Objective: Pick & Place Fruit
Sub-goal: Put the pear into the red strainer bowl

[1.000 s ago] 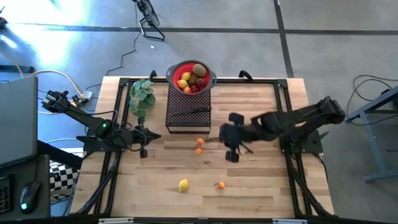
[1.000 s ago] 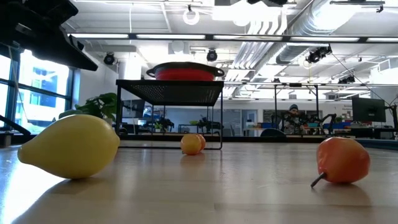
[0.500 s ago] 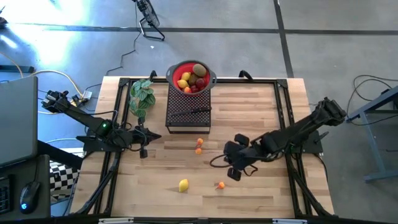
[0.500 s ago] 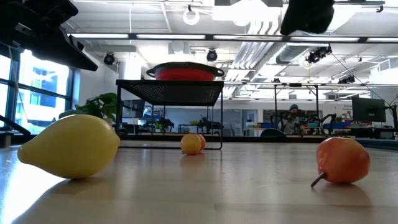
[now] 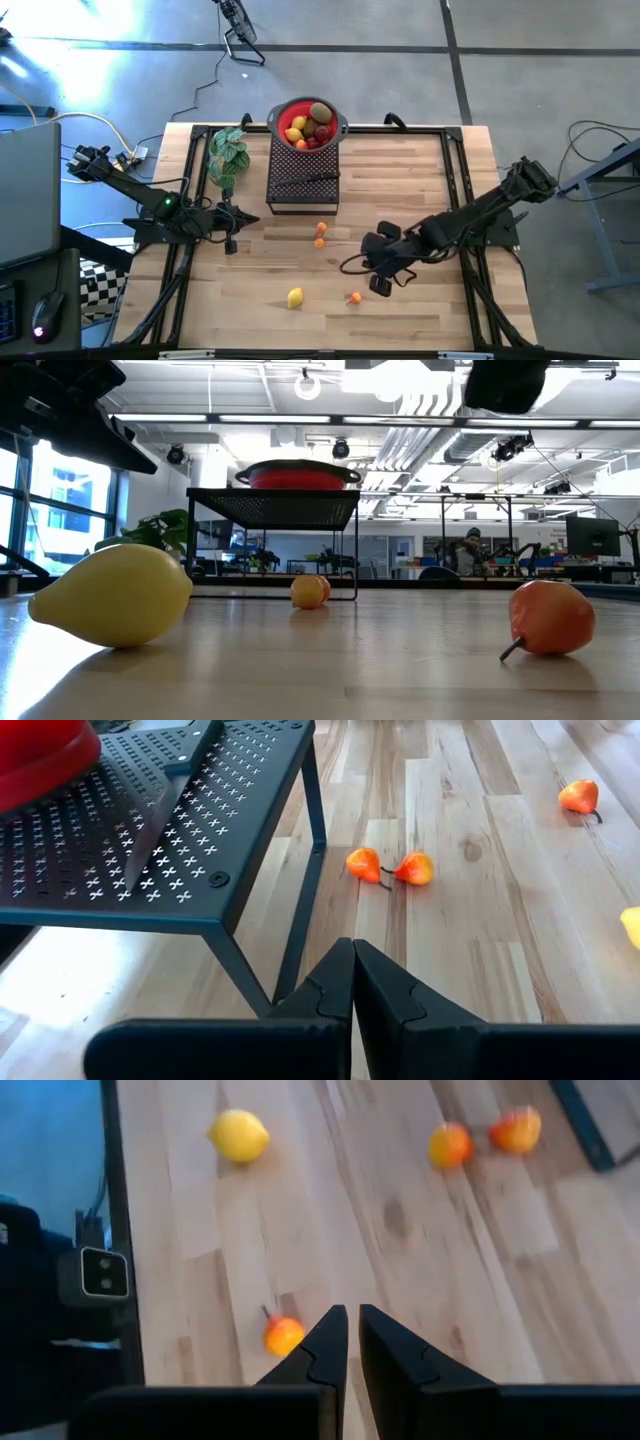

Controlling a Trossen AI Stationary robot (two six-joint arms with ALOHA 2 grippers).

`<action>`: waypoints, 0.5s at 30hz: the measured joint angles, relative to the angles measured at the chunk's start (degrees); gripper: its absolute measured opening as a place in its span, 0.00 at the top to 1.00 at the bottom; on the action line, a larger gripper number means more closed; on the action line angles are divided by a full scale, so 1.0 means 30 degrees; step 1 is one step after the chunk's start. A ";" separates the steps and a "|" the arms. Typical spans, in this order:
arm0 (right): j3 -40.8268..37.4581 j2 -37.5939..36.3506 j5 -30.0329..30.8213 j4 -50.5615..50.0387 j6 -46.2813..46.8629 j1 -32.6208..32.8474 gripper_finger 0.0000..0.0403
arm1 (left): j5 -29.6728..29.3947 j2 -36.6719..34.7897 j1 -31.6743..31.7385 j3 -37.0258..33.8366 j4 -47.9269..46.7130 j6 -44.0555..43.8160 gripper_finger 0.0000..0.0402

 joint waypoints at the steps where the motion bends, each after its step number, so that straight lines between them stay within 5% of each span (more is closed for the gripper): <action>1: -0.0005 0.0000 0.0125 0.0352 -0.0292 -0.0091 0.94 | -0.0003 -0.0002 0.0000 0.0000 0.0000 0.0002 0.99; 15: 0.0393 0.0000 0.1060 0.3507 -0.0056 0.0510 0.99 | -0.0007 0.0002 0.0000 0.0000 -0.0182 0.0013 0.99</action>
